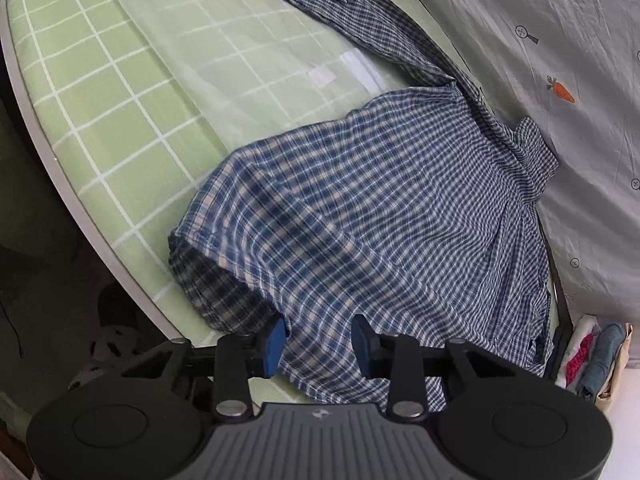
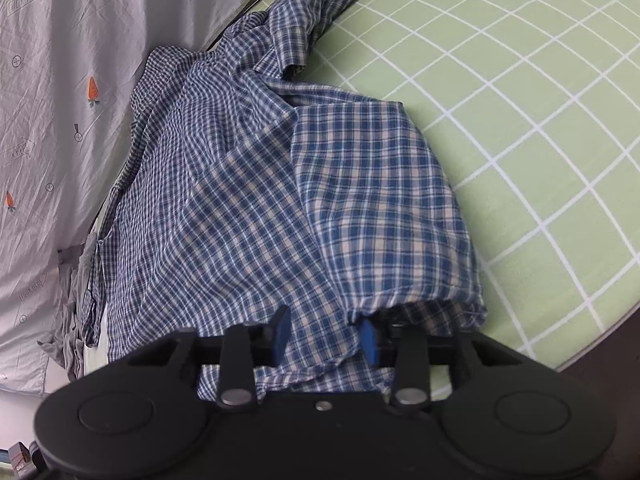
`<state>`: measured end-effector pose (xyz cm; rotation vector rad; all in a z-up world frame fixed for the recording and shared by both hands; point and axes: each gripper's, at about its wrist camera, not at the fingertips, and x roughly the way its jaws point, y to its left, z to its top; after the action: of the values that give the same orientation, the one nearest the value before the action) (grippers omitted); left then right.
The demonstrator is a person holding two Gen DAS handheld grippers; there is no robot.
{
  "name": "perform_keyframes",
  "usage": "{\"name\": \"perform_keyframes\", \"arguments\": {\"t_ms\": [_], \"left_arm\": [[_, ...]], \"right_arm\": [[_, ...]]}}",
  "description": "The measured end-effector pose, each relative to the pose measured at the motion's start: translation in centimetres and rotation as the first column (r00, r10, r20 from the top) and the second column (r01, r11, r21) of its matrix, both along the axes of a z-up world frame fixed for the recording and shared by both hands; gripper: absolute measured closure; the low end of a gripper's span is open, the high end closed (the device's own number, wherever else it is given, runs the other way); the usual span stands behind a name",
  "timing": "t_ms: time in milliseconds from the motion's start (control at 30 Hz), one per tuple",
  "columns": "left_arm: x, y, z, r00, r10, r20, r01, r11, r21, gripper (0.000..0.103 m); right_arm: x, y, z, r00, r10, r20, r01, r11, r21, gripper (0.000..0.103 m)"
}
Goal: Fold clothes
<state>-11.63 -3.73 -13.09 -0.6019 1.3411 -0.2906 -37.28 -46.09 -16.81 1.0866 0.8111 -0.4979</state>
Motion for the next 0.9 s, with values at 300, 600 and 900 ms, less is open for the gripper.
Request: {"name": "perform_keyframes", "arguments": {"t_ms": [300,600,900], "left_arm": [[2.0,-0.2,0.2,0.998,0.054,0.028,-0.051,0.993,-0.102,0.103],[3.1,-3.2,0.5,0.996,-0.089,0.019,0.089,0.996,0.004,0.089],[0.9,-2.3,-1.1,0.989,-0.126,-0.077,0.128,0.992,0.020,0.078]], "right_arm": [[-1.4,-2.9,0.9,0.989,-0.126,0.072,0.127,0.992,-0.011,0.100],[1.3,-2.7,2.8,1.000,-0.019,0.007,0.019,0.993,-0.113,0.069],[-0.8,-2.8,1.2,0.991,-0.118,-0.057,0.116,0.992,-0.047,0.059]]}}
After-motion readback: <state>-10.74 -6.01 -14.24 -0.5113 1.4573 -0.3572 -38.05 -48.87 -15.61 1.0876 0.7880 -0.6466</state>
